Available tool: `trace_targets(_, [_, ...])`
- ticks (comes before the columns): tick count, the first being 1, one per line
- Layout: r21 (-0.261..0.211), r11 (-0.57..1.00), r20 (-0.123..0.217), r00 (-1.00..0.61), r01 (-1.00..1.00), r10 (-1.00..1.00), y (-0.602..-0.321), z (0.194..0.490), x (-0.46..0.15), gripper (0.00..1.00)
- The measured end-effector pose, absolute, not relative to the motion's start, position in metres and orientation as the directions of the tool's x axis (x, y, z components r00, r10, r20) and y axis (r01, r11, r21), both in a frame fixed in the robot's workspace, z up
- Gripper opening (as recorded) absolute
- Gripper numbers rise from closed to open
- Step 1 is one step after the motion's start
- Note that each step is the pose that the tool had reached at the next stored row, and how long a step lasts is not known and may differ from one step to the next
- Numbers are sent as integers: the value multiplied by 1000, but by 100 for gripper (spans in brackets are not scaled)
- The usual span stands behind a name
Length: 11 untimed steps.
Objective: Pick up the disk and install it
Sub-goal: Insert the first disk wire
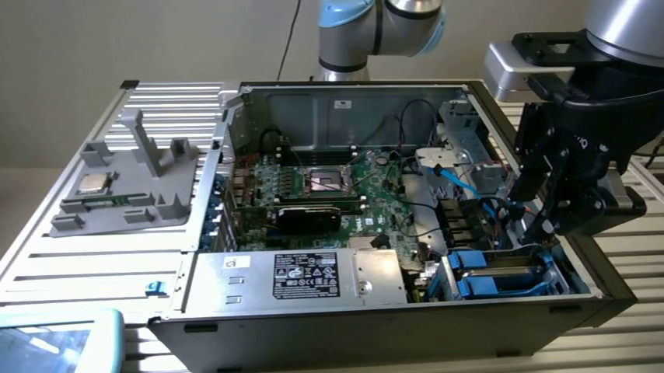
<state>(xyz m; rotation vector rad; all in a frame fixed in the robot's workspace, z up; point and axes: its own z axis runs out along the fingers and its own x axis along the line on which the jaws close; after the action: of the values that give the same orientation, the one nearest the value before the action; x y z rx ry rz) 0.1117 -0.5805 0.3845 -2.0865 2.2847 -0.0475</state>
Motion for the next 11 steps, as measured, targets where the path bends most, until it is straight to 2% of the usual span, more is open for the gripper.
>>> trace_targets(8, [-54, -14, -15, 15, -998, -1000, -581, 380, 112, 53])
trace_targets(11, [-54, -46, -26, 47, -997, -999, -581, 380, 112, 53])
